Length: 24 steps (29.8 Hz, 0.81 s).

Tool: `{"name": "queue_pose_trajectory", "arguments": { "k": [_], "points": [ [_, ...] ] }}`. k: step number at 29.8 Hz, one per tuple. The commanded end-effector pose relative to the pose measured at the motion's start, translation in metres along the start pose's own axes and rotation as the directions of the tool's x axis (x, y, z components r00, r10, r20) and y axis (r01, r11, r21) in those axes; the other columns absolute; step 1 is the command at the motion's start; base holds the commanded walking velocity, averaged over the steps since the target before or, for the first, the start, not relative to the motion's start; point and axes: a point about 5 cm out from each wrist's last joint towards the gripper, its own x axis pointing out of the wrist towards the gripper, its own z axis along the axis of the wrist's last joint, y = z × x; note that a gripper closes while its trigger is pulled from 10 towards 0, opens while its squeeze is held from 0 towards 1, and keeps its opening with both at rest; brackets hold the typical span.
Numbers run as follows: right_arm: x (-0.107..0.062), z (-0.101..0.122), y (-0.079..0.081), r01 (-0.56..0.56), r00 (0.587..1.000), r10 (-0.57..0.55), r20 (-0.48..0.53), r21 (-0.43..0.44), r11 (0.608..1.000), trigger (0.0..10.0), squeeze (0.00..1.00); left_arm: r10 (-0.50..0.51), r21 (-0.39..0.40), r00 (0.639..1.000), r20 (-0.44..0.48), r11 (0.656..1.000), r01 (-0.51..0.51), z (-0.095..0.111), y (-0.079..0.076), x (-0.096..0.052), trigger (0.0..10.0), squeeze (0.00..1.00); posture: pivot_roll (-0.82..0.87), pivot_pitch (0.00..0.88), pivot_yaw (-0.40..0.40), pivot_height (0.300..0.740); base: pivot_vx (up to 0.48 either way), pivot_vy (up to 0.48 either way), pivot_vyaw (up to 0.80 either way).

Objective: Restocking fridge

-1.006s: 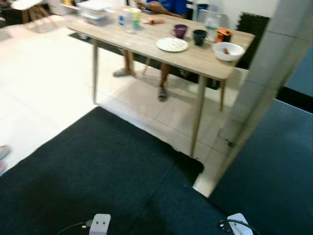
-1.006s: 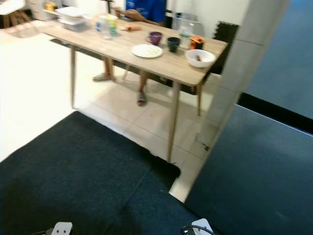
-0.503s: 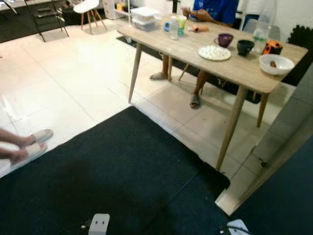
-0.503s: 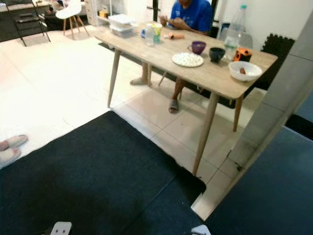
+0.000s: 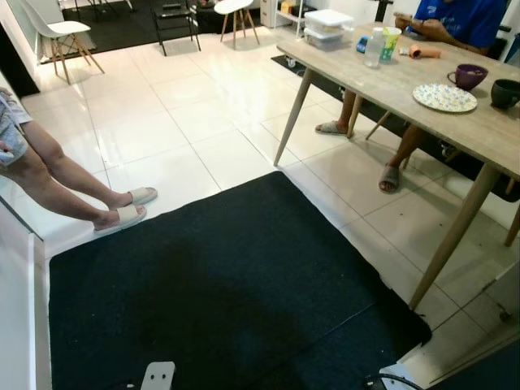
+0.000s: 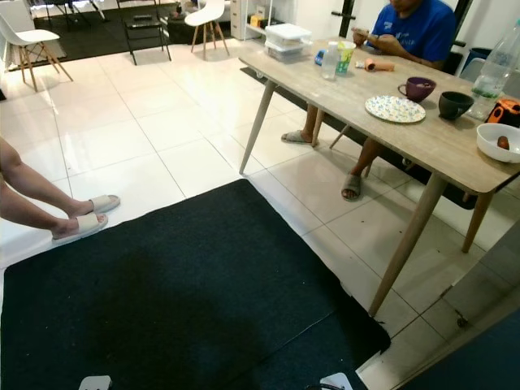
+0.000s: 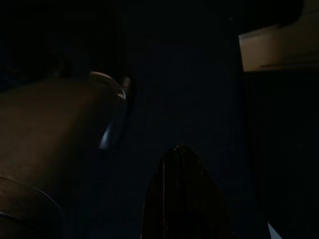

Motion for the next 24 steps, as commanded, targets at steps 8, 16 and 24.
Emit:
{"name": "queue_pose_trajectory", "arguments": {
  "k": [8, 16, 24],
  "points": [
    [-0.0018, -0.0113, 0.0006, 0.013, 0.999, -0.012, -0.04, 0.018, 1.0, 10.0, 0.0, -0.017, -0.016, 1.0, -0.015, 1.0, 0.017, -0.0055, -0.0033, -0.0003, 10.0, 0.0, -0.06, 0.106, -0.02, 0.74, 0.13, 0.0, 0.0],
    [-0.0015, -0.0126, 0.0038, 0.013, 0.998, -0.012, -0.055, 0.016, 1.0, 10.0, 0.0, -0.032, -0.008, 0.999, -0.015, 0.999, 0.031, -0.0038, -0.0049, 0.0003, 10.0, 0.0, -0.06, 0.104, -0.016, 0.74, 0.324, 0.0, 0.0],
    [-0.0013, -0.0125, 0.0053, 0.017, 0.998, -0.014, -0.055, 0.04, 0.999, 10.0, 0.0, -0.037, 0.001, 0.999, -0.017, 0.999, 0.037, -0.0028, -0.0039, 0.0002, 10.0, 0.0, -0.06, 0.104, -0.003, 0.74, 0.35, 0.0, 0.0]
  ]
}}
